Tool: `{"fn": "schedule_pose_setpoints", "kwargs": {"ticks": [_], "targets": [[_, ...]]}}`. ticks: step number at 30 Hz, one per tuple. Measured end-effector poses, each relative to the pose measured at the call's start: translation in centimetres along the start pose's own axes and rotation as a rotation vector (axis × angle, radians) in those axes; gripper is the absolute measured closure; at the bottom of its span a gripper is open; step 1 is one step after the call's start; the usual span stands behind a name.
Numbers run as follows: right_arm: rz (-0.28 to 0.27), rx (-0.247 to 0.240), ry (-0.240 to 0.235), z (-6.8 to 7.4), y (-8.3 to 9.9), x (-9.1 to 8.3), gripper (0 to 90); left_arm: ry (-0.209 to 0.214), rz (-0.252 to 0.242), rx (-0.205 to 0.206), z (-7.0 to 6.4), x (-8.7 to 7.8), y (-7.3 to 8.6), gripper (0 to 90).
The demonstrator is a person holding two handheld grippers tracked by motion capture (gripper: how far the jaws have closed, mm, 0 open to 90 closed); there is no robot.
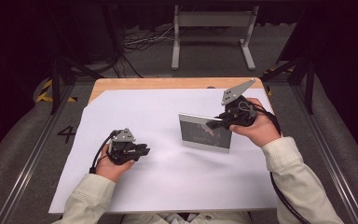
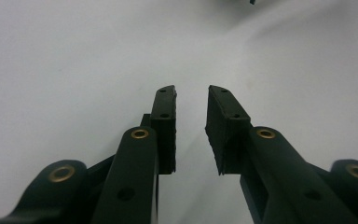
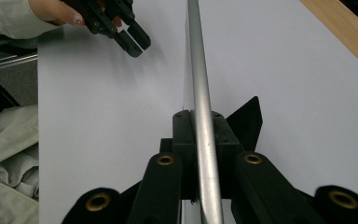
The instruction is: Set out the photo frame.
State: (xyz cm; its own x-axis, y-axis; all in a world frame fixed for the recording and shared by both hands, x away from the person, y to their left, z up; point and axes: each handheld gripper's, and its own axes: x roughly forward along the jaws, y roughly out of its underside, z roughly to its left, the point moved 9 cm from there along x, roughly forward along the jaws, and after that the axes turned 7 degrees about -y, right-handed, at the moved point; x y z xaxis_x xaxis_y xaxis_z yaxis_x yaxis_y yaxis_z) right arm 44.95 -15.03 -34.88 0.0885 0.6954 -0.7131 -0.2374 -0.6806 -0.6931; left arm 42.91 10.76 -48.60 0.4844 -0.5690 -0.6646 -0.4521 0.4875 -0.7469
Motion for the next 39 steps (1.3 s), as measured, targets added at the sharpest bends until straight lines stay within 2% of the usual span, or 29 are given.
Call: {"fn": "schedule_pose_setpoints", "kwargs": {"ticks": [12, 19, 33, 39], "targets": [[0.006, -0.039, -0.072, -0.3, -0.2, 1.3, 84.0, 0.008, 0.01, -0.017, 0.0, 0.1, 0.1, 73.0], [0.015, -0.043, -0.108, -0.5, 0.3, 2.0, 84.0, 0.01, 0.016, -0.02, 0.0, 0.2, 0.2, 73.0], [0.038, -0.031, -0.142, -1.2, 1.4, 2.2, 83.9, 0.011, 0.023, -0.025, -0.1, 0.5, 0.3, 73.1], [0.064, -0.053, -0.126, -1.6, 1.5, 2.1, 83.1, 0.011, 0.025, -0.026, -0.1, 0.5, 0.4, 72.9]]}}
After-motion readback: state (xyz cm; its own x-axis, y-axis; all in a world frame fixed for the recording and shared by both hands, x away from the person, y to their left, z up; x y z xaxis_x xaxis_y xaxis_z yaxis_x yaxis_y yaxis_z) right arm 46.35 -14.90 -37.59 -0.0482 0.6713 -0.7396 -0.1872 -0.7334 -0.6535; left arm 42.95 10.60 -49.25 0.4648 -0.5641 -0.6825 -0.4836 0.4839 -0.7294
